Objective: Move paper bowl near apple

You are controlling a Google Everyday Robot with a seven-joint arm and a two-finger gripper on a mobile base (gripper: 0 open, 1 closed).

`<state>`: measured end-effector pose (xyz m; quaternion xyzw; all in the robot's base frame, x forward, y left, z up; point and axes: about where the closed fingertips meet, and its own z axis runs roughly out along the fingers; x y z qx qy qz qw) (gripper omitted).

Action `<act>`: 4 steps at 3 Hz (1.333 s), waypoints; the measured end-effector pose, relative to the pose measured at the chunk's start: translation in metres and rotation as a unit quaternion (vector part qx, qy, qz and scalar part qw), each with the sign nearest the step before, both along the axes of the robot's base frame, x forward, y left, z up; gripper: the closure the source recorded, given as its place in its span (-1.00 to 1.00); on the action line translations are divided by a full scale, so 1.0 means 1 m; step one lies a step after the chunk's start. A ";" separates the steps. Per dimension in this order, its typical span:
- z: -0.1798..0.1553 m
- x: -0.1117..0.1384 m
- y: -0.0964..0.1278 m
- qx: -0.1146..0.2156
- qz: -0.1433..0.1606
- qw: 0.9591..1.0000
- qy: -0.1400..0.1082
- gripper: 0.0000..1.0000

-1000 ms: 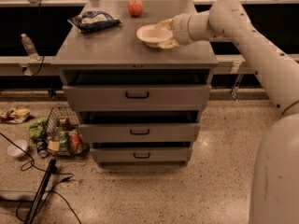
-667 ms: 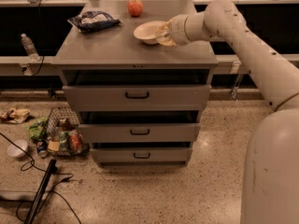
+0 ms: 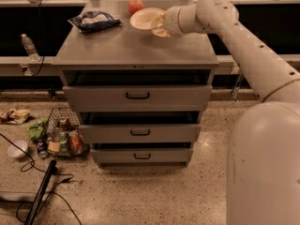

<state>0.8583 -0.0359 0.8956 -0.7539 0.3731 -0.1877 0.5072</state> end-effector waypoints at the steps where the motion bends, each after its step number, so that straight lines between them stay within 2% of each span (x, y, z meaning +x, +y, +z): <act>1: 0.022 0.020 0.016 0.006 -0.017 1.000 -0.007 1.00; 2: 0.034 0.041 0.034 0.013 -0.034 0.999 0.001 1.00; 3: 0.032 0.059 0.046 0.025 -0.046 0.998 0.020 1.00; 4: 0.023 0.072 0.047 0.038 -0.061 0.997 0.038 0.66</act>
Offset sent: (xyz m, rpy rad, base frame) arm 0.0821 0.0463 0.0619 0.0450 0.0189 -0.1205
